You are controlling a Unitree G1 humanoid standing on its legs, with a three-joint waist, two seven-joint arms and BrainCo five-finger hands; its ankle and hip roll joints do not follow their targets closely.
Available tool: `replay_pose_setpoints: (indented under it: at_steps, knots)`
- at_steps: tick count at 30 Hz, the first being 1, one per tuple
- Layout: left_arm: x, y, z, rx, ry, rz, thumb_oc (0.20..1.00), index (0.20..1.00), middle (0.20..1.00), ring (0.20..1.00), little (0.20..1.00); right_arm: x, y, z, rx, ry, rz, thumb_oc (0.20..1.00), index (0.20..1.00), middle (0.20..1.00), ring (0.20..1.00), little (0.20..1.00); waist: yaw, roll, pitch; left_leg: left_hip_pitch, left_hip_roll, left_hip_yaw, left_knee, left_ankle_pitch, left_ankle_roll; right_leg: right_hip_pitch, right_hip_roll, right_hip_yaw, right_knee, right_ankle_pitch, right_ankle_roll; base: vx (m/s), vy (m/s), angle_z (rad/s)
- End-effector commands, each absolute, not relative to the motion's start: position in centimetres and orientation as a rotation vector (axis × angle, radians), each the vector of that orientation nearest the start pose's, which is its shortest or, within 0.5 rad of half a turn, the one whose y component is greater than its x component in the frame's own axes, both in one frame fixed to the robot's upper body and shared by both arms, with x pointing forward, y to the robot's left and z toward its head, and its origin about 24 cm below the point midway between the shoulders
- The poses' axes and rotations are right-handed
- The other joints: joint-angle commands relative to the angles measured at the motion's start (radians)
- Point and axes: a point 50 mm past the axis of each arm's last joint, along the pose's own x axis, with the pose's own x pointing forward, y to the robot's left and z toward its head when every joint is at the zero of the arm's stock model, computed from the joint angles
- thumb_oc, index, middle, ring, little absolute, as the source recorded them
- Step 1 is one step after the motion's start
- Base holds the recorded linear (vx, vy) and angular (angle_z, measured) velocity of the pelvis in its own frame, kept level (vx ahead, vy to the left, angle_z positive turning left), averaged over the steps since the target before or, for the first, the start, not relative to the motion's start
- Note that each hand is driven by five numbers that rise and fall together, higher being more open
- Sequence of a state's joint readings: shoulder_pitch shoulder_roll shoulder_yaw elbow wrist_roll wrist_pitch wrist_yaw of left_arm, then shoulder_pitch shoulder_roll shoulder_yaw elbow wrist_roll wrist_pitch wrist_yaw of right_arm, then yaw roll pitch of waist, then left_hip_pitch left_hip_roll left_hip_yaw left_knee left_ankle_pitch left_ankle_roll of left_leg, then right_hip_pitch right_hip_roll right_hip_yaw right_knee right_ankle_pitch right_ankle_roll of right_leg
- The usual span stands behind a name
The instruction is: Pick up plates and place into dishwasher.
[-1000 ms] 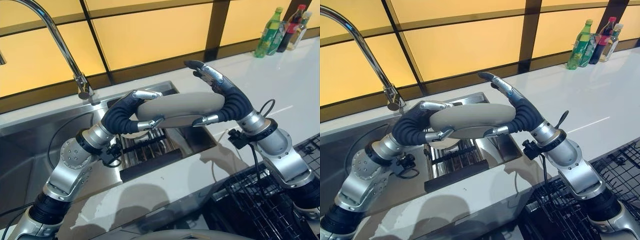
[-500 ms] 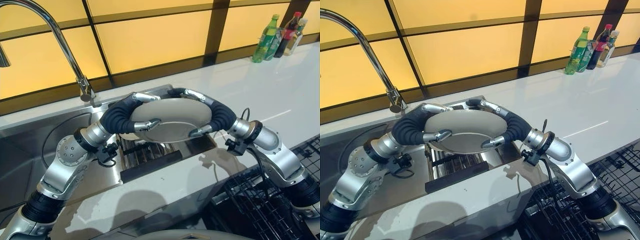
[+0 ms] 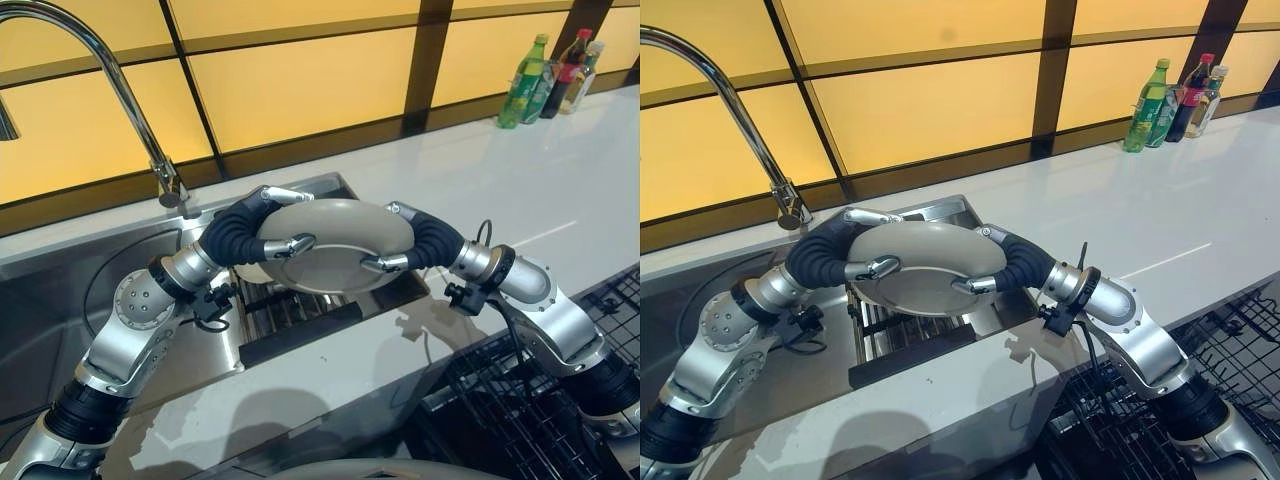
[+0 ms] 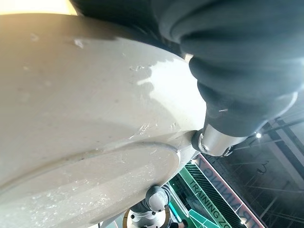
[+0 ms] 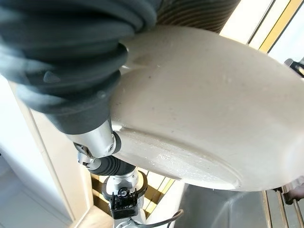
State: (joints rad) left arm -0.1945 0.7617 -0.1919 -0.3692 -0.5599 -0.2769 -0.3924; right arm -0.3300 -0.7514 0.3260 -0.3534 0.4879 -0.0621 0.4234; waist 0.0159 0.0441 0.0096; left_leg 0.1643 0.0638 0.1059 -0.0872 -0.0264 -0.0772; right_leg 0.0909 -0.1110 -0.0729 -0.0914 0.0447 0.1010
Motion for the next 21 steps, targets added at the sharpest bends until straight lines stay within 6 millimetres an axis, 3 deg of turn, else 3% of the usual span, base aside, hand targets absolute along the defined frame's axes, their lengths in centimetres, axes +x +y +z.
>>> replay_pose_setpoints:
  at_steps: [1, 3, 4, 5, 6, 14, 21]
  knots:
    - [23.2, 14.5, 21.9, 0.233, -0.789, -0.829, 0.200, 0.200, 0.200, 0.200, 0.200, 24.1, -11.1, 19.6, -0.400, -0.568, 0.916, 0.200, 0.200, 0.200, 0.200, 0.200, 0.012, -0.049, -0.034, -0.050, -0.043, -0.014, 0.000, -0.054, 0.054, 0.011, -0.015, -0.029, 0.004, -0.062, 0.036, 0.00, 0.000, 0.00]
    - [23.5, 14.8, 22.0, 0.220, -0.775, -0.772, 0.200, 0.200, 0.200, 0.200, 0.200, 24.4, -11.7, 20.2, -0.468, -0.608, 0.831, 0.200, 0.200, 0.200, 0.200, 0.200, 0.008, -0.050, -0.033, -0.047, -0.041, -0.009, 0.000, -0.054, 0.053, 0.013, -0.014, -0.029, 0.004, -0.064, 0.035, 0.00, 0.000, 0.00]
    - [23.7, 15.1, 22.0, 0.210, -0.768, -0.740, 0.523, 0.523, 0.523, 0.523, 0.523, 24.5, -12.0, 20.4, -0.485, -0.624, 0.801, 0.200, 0.200, 0.200, 0.200, 0.200, 0.006, -0.050, -0.032, -0.046, -0.041, -0.007, 0.000, -0.055, 0.054, 0.014, -0.013, -0.028, 0.004, -0.064, 0.034, 0.00, 0.000, 0.00]
    - [23.9, 15.5, 21.9, 0.200, -0.763, -0.708, 0.934, 0.934, 0.934, 0.934, 0.934, 24.6, -12.4, 20.7, -0.502, -0.637, 0.776, 0.200, 0.200, 0.200, 0.200, 0.200, 0.004, -0.050, -0.032, -0.044, -0.041, -0.005, 0.000, -0.055, 0.054, 0.014, -0.012, -0.027, 0.004, -0.064, 0.033, 0.00, 0.000, 0.00]
    - [24.1, 15.9, 21.9, 0.190, -0.761, -0.668, 1.000, 1.000, 1.000, 1.000, 1.000, 24.7, -12.8, 21.0, -0.518, -0.649, 0.743, 0.200, 0.200, 0.200, 0.200, 0.200, 0.002, -0.050, -0.032, -0.043, -0.040, -0.002, 0.000, -0.056, 0.054, 0.015, -0.012, -0.026, 0.004, -0.064, 0.033, 0.00, 0.000, 0.00]
    - [23.3, 22.1, 23.2, 0.133, -0.903, -0.189, 1.000, 1.000, 1.000, 1.000, 1.000, 25.1, -17.7, 21.6, -0.704, -0.625, 0.466, 0.200, 0.200, 0.200, 0.200, 0.200, -0.024, -0.060, -0.033, -0.033, -0.038, 0.009, 0.000, -0.065, 0.056, 0.017, -0.006, 0.003, 0.004, -0.068, 0.025, 0.00, 0.012, -0.03]
    - [22.5, 23.5, 23.5, 0.115, -0.905, -0.127, 1.000, 1.000, 1.000, 1.000, 1.000, 24.5, -22.0, 21.5, -0.825, -0.518, 0.263, 0.200, 0.200, 0.200, 0.200, 0.200, -0.072, -0.067, -0.025, -0.022, -0.043, 0.032, 0.000, -0.074, 0.061, 0.015, -0.005, 0.034, 0.013, -0.065, 0.028, 0.01, 0.067, -0.11]
